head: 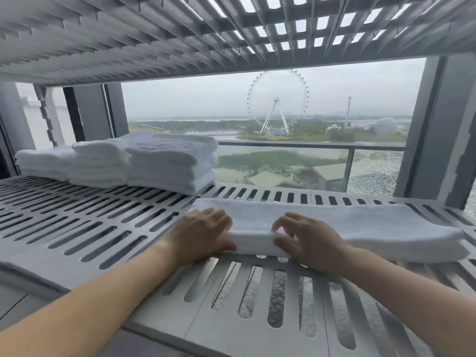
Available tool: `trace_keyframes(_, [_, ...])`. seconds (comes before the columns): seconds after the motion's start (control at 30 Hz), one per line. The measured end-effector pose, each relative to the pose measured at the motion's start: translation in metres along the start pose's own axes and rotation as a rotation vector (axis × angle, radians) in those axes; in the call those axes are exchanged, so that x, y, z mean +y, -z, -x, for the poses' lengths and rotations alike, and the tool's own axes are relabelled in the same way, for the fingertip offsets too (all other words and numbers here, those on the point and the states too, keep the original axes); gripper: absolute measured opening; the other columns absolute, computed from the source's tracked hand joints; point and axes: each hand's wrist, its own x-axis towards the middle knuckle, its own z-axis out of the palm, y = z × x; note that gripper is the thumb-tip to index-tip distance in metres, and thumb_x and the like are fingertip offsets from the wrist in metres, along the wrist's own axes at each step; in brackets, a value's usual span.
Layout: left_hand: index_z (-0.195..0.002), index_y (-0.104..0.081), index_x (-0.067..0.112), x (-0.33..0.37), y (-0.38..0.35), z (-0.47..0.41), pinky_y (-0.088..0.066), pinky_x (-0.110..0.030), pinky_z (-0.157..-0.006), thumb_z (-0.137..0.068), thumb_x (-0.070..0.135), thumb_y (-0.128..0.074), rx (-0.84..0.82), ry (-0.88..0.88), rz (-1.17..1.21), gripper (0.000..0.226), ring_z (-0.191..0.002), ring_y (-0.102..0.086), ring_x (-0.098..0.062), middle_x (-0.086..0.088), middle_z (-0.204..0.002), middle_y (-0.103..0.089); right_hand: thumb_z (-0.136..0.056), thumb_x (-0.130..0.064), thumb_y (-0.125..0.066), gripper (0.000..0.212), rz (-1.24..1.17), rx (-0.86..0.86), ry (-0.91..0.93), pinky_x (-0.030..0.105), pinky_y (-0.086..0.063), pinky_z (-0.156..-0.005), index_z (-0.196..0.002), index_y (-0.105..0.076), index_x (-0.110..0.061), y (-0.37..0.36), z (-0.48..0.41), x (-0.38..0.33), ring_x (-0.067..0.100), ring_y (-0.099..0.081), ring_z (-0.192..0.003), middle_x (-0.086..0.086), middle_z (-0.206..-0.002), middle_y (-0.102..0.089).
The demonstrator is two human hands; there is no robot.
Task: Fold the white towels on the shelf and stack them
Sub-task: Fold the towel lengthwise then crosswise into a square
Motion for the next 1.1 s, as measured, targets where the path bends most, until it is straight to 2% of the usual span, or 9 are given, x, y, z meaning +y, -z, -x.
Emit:
trace_keyframes(0.1, [-0.091,-0.051,0.013,-0.013,-0.008,-0.002,-0.045,-0.034,-0.066,-0.077,0.058,-0.058,-0.118,0.176,0.020,0.048,-0.081,-0.056,-0.021,-0.003,-0.090,-0.058,-0.093,-0.040,-0.046,0.022,0.018,0.012,-0.066,0.028,-0.040,-0.060,-0.106,-0.053,-0.025,-0.014,-0.019,-0.011,0.017,-0.059,-0.076,-0.010,-0.100,-0.058])
trace_keyframes(0.2, [-0.098,-0.045,0.016,-0.021,-0.020,-0.006,-0.040,-0.032,-0.076,-0.082,0.062,-0.046,-0.210,0.281,0.030,0.049,-0.094,-0.051,-0.021,-0.001,-0.101,-0.056,-0.092,-0.032,-0.053,0.019,0.128,0.109,0.010,0.030,-0.042,-0.055,-0.102,-0.057,-0.015,-0.020,-0.022,-0.018,0.027,-0.065,-0.072,-0.001,-0.101,-0.063])
trace_keyframes(0.27, [-0.097,-0.048,0.015,-0.026,-0.022,-0.006,-0.042,-0.035,-0.074,-0.082,0.060,-0.047,-0.196,0.245,0.058,0.048,-0.092,-0.052,-0.023,-0.003,-0.098,-0.057,-0.086,-0.026,-0.063,0.015,0.182,0.152,0.098,0.029,-0.045,-0.046,-0.092,-0.061,-0.012,-0.018,-0.019,-0.023,0.026,-0.065,-0.058,0.001,-0.088,-0.067])
trace_keyframes(0.33, [-0.090,-0.053,0.012,-0.031,-0.020,-0.005,-0.043,-0.034,-0.063,-0.081,0.057,-0.053,-0.133,0.145,0.107,0.045,-0.083,-0.055,-0.025,-0.005,-0.087,-0.057,-0.081,-0.028,-0.069,0.016,0.197,0.156,0.126,0.027,-0.045,-0.045,-0.088,-0.062,-0.014,-0.012,-0.014,-0.023,0.021,-0.064,-0.058,-0.001,-0.083,-0.067])
trace_keyframes(0.47, [-0.068,-0.057,0.012,-0.040,-0.011,-0.002,-0.046,-0.027,-0.042,-0.079,0.054,-0.048,-0.008,-0.103,0.026,0.044,-0.057,-0.057,-0.022,-0.003,-0.065,-0.056,-0.085,-0.053,-0.053,0.034,0.192,0.040,-0.028,0.027,-0.040,-0.076,-0.099,-0.055,-0.022,-0.001,0.000,-0.002,0.012,-0.051,-0.093,-0.005,-0.102,-0.053])
trace_keyframes(0.63, [-0.084,-0.050,0.020,-0.014,-0.011,-0.029,-0.043,-0.030,-0.064,-0.081,0.064,-0.044,-0.054,-0.090,0.216,0.044,-0.072,-0.050,-0.015,0.002,-0.086,-0.055,-0.090,-0.050,-0.044,0.030,0.199,-0.044,-0.120,0.024,-0.027,-0.063,-0.083,-0.032,-0.023,-0.002,0.008,0.010,0.012,-0.037,-0.077,-0.008,-0.086,-0.039])
trace_keyframes(0.77, [-0.111,-0.044,0.024,0.036,-0.019,-0.072,-0.042,-0.026,-0.072,-0.080,0.064,-0.046,-0.139,-0.159,0.291,0.050,-0.094,-0.055,-0.013,0.005,-0.111,-0.056,-0.085,-0.053,-0.051,0.032,0.118,-0.028,-0.144,0.016,-0.025,-0.056,-0.084,-0.035,-0.026,0.006,0.014,0.016,0.006,-0.037,-0.077,-0.013,-0.087,-0.039])
trace_keyframes(0.9, [-0.102,-0.048,0.019,0.039,-0.030,-0.081,-0.043,-0.028,-0.064,-0.083,0.060,-0.049,-0.166,-0.149,0.313,0.045,-0.083,-0.058,-0.018,0.001,-0.099,-0.061,-0.086,-0.056,-0.045,0.033,0.166,-0.043,-0.180,0.022,-0.033,-0.067,-0.085,-0.039,-0.024,0.024,0.045,0.042,0.006,-0.038,-0.077,-0.010,-0.089,-0.043])
trace_keyframes(1.1, [-0.095,-0.051,0.013,0.043,-0.037,-0.093,-0.037,-0.025,-0.060,-0.086,0.053,-0.052,-0.200,-0.117,0.259,0.041,-0.076,-0.052,-0.017,-0.001,-0.089,-0.054,-0.090,-0.048,-0.047,0.032,0.221,-0.016,-0.137,0.023,-0.032,-0.058,-0.076,-0.035,-0.022,0.031,0.053,0.052,0.006,-0.033,-0.064,-0.010,-0.079,-0.038])
